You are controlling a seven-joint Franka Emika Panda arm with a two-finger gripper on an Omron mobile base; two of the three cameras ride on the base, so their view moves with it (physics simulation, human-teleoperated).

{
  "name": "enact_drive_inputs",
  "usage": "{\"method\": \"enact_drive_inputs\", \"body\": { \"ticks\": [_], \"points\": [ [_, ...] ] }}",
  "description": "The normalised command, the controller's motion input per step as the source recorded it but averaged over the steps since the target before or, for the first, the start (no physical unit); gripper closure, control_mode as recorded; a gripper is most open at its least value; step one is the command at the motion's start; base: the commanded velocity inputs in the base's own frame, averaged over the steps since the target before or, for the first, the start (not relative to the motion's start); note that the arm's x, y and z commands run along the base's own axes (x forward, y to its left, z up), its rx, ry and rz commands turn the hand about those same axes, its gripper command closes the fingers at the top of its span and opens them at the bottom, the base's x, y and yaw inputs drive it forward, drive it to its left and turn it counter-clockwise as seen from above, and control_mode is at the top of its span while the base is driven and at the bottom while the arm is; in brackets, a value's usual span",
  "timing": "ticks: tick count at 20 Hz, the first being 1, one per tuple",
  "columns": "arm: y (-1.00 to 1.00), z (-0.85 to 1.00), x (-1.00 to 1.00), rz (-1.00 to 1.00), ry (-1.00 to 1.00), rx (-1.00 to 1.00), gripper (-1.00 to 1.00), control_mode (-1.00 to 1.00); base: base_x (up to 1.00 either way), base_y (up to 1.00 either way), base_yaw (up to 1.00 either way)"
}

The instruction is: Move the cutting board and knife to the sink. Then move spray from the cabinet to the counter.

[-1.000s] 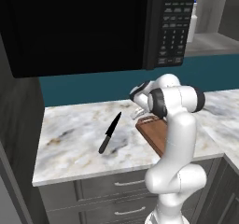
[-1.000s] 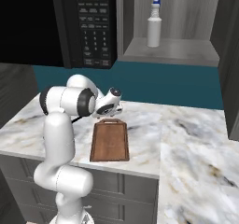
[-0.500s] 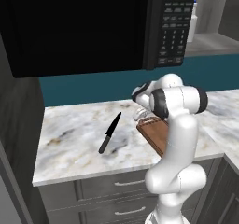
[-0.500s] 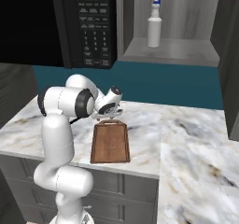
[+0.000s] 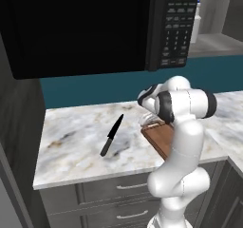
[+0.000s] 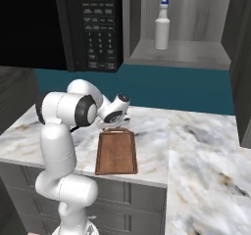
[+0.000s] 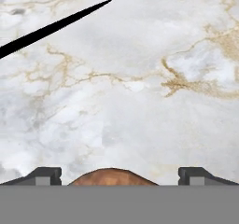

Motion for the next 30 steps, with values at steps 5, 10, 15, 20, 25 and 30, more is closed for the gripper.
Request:
{"method": "enact_drive_inputs", "body": {
  "ticks": [5, 10, 15, 20, 25, 30],
  "points": [
    [-0.18, -0.29, -0.54, 0.00, 0.00, 0.00, -1.00, -1.00, 0.00, 0.00, 0.00],
    [-0.20, -0.29, -0.56, 0.00, 0.00, 0.00, -1.00, -1.00, 0.00, 0.00, 0.00],
    [-0.22, -0.29, -0.56, 0.00, 0.00, 0.00, -1.00, -1.00, 0.00, 0.00, 0.00],
    [-0.21, -0.29, -0.56, 0.00, 0.00, 0.00, -1.00, -1.00, 0.00, 0.00, 0.00],
    [-0.21, -0.29, -0.52, 0.00, 0.00, 0.00, -1.00, -1.00, 0.00, 0.00, 0.00],
    [-0.17, -0.18, -0.23, 0.00, 0.00, 0.00, -1.00, -1.00, 0.00, 0.00, 0.00]
  ]
}}
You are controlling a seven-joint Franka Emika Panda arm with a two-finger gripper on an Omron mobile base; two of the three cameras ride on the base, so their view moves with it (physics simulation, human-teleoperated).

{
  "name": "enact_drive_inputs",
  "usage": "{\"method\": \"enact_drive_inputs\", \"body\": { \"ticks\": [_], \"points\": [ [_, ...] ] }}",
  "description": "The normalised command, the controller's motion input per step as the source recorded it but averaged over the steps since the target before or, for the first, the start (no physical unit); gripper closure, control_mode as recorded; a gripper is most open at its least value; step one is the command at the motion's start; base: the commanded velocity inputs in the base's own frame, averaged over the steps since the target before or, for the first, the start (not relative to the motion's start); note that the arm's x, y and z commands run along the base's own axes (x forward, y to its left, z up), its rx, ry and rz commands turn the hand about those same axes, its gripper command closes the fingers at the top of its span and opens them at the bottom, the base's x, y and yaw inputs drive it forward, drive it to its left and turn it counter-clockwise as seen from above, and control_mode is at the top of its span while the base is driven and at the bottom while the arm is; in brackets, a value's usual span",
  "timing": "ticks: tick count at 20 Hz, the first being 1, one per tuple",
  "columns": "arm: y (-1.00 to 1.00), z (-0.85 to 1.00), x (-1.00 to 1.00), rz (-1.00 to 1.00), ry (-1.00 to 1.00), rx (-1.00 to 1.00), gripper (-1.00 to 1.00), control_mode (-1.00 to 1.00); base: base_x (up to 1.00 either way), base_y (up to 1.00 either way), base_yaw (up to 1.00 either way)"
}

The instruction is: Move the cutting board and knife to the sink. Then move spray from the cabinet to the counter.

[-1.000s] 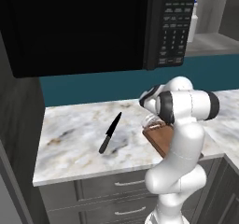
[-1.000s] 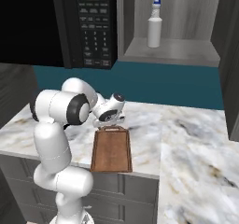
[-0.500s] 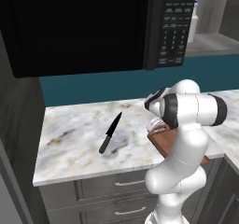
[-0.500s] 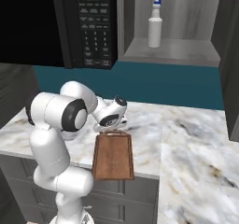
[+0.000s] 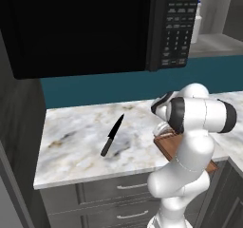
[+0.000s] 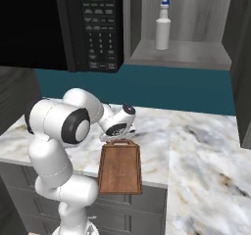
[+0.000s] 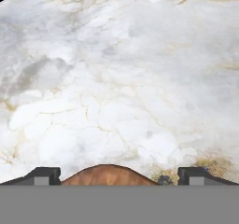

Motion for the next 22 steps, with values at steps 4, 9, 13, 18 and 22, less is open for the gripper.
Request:
{"method": "enact_drive_inputs", "body": {
  "ticks": [4, 9, 13, 18, 22],
  "points": [
    [-0.09, 0.15, 0.00, 0.00, 0.00, 0.03, -1.00, -1.00, 0.00, 0.00, 0.00],
    [-0.03, 0.50, 0.01, -0.02, 0.06, 0.06, -1.00, -1.00, 0.00, 0.00, 0.00],
    [-0.02, 0.52, -0.03, -0.04, 0.09, 0.01, -1.00, -1.00, 0.00, 0.00, 0.00],
    [-0.15, 0.47, -0.16, -0.05, 0.08, 0.00, -1.00, -1.00, 0.00, 0.00, 0.00],
    [-0.24, 0.34, -0.26, -0.13, 0.19, 0.00, -1.00, -1.00, 0.00, 0.00, 0.00]
  ]
}}
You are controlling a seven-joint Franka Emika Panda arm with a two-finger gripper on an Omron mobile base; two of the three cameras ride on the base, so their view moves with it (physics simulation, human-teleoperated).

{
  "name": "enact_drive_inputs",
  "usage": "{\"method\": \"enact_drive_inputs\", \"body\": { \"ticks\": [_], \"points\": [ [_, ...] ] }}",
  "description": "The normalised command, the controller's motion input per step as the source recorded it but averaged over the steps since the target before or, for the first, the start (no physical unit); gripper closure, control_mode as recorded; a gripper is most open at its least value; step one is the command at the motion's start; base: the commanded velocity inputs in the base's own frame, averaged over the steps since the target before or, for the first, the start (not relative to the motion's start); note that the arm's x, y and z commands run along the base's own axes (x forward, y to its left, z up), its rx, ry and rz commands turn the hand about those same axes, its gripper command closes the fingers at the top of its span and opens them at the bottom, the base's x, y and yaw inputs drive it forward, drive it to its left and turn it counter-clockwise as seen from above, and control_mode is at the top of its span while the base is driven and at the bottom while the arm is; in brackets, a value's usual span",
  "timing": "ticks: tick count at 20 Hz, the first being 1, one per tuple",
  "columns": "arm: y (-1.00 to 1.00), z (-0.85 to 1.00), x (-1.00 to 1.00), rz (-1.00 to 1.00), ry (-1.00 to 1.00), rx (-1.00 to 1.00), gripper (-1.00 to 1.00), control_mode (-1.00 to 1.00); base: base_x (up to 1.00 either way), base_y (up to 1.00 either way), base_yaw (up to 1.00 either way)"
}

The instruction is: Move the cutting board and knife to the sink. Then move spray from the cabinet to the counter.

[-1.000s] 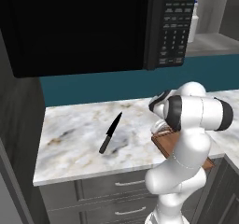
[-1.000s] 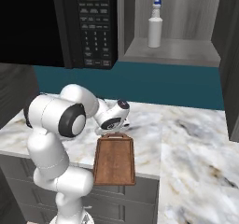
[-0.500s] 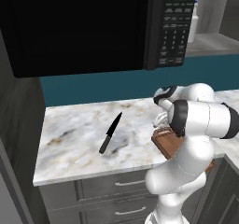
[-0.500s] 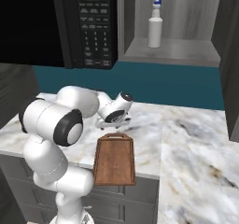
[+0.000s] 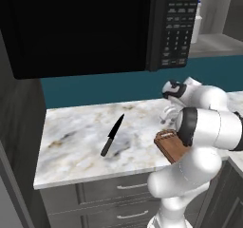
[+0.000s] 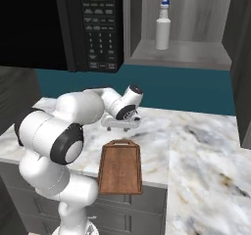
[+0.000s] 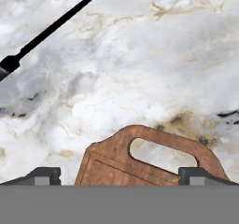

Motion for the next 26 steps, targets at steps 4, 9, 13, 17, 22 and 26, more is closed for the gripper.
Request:
{"method": "enact_drive_inputs", "body": {
  "ticks": [4, 9, 13, 17, 22, 26],
  "points": [
    [-0.26, 0.25, -0.38, -0.14, 0.13, 0.00, -1.00, -1.00, 0.00, 0.00, 0.00],
    [-0.22, 0.11, -0.54, -0.16, 0.01, 0.00, -1.00, -1.00, 0.00, 0.00, 0.00],
    [-0.13, 0.04, -0.62, -0.17, 0.00, 0.00, -1.00, -1.00, 0.00, 0.00, 0.00],
    [-0.11, 0.05, -0.66, -0.17, -0.06, 0.00, -1.00, -1.00, 0.00, 0.00, 0.00],
    [-0.12, 0.29, -0.51, -0.15, -0.01, 0.01, -1.00, -1.00, 0.00, 0.00, 0.00],
    [-0.22, 0.33, -0.46, -0.16, 0.01, 0.04, -1.00, -1.00, 0.00, 0.00, 0.00]
  ]
}}
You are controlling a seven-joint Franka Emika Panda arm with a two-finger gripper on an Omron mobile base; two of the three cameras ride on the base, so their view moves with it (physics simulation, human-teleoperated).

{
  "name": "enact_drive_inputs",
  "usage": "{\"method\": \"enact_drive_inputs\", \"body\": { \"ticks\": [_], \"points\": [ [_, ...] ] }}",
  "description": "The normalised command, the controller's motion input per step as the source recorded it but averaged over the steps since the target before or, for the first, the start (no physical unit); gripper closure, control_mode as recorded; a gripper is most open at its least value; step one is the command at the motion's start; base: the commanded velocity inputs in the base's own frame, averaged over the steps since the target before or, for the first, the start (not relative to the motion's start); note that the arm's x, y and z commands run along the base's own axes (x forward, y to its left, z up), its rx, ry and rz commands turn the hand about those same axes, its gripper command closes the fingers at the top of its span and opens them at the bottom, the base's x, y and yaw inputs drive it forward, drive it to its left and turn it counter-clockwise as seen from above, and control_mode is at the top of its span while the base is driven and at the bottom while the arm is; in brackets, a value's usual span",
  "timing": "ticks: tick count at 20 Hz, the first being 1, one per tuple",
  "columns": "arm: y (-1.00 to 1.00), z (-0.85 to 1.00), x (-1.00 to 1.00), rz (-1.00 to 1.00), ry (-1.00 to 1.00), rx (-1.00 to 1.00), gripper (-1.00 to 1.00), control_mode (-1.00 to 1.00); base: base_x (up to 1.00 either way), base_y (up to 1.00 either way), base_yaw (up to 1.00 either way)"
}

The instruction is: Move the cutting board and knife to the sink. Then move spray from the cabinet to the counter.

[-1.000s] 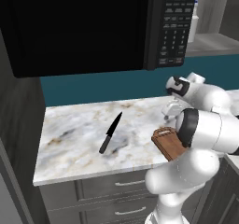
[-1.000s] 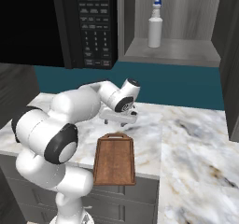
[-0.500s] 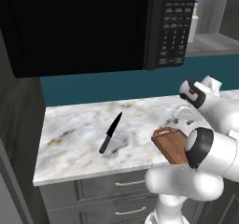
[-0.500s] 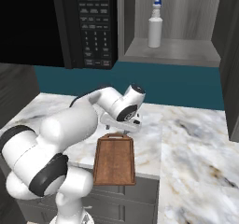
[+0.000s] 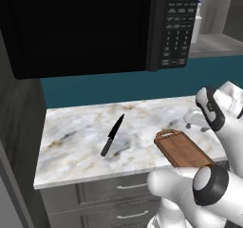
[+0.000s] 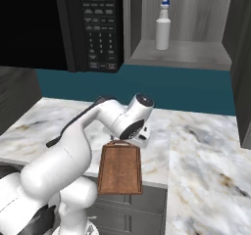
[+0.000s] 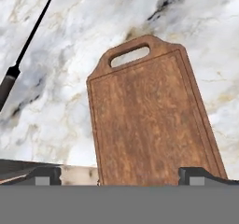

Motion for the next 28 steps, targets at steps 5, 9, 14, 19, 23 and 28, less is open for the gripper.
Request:
{"method": "enact_drive_inputs", "body": {
  "ticks": [5, 9, 14, 19, 23, 28],
  "points": [
    [-0.37, 0.25, -0.47, -0.13, 0.05, 0.16, -1.00, -1.00, 0.00, 0.00, 0.00],
    [-0.35, 0.17, -0.52, -0.10, 0.08, 0.27, -1.00, -1.00, 0.00, 0.00, 0.00],
    [-0.18, 0.05, -0.54, -0.17, 0.01, 0.23, -1.00, -1.00, 0.00, 0.00, 0.00],
    [-0.03, 0.00, -0.46, -0.22, 0.04, 0.18, -1.00, -1.00, 0.00, 0.00, 0.00],
    [0.00, 0.00, -0.41, -0.29, 0.00, 0.13, -1.00, -1.00, 0.00, 0.00, 0.00],
    [0.00, -0.01, -0.36, -0.33, 0.03, 0.07, -1.00, -1.00, 0.00, 0.00, 0.00]
  ]
}}
